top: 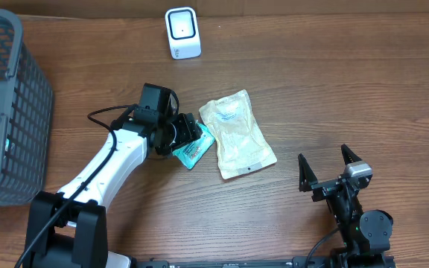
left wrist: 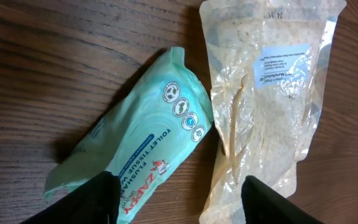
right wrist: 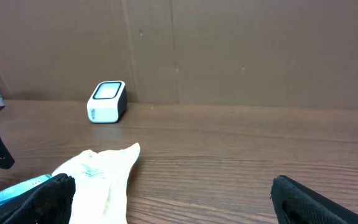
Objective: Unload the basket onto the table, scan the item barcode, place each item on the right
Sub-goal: 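Place the green pack on the table left of the bag, then reach into the basket and grasp the Kleenex pocket pack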
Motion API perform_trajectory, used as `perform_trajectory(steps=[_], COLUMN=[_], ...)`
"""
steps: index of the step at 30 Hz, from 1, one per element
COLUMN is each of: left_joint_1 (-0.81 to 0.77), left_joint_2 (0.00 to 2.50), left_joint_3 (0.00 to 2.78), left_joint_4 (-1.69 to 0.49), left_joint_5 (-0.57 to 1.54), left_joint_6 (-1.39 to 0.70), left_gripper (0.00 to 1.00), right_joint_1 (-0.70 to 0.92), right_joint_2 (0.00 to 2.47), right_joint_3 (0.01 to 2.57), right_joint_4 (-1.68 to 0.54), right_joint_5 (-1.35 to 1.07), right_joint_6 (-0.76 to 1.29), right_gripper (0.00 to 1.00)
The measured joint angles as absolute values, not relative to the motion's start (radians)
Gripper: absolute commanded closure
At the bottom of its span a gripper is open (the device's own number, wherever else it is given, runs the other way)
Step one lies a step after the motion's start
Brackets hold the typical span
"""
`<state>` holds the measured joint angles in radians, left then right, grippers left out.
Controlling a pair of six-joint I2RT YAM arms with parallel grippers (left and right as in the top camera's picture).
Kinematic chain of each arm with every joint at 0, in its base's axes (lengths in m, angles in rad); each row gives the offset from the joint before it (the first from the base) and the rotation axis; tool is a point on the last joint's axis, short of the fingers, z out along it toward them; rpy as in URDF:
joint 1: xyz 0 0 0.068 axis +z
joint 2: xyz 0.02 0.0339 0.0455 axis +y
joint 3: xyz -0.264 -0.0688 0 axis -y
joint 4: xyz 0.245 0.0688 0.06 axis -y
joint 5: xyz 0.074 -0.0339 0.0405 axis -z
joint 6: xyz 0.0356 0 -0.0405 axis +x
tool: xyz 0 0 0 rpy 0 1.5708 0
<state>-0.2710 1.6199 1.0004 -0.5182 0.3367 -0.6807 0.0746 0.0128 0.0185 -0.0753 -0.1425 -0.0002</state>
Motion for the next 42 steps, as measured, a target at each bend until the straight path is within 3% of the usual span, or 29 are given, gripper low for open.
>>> perform_trajectory(steps=[7, 18, 24, 31, 38, 40, 42], left_joint_1=[-0.247, -0.086, 0.128, 0.527, 0.786, 0.795, 0.792], left_joint_2=[1.602, 1.549, 1.547, 1.533, 1.599, 1.641, 1.693], left_joint_3=[1.082, 1.711, 2.017, 2.133, 2.123, 2.12, 2.119], left_joint_4=[-0.673, -1.185, -1.346, -1.377, -1.369, -1.374, -1.384], left_joint_5=[0.305, 0.209, 0.186, 0.12, 0.065, 0.056, 0.045], left_joint_6=[-0.612, -0.379, -0.305, -0.302, -0.364, -0.363, -0.357], left_gripper=[0.38, 0.26, 0.22, 0.21, 0.24, 0.28, 0.39], right_joint_1=[0.075, 0.075, 0.074, 0.075, 0.075, 0.075, 0.075], right_joint_2=[0.013, 0.013, 0.013, 0.013, 0.013, 0.013, 0.013], right_joint_3=[0.019, 0.019, 0.019, 0.018, 0.019, 0.018, 0.019], right_joint_4=[-0.075, -0.075, -0.075, -0.075, -0.075, -0.075, -0.075], right_joint_5=[-0.142, -0.142, -0.142, -0.142, -0.142, -0.142, -0.142], right_joint_6=[0.0, 0.0, 0.0, 0.001, -0.001, 0.0, 0.0], right_gripper=[0.0, 0.0, 0.0, 0.0, 0.01, 0.0, 0.0])
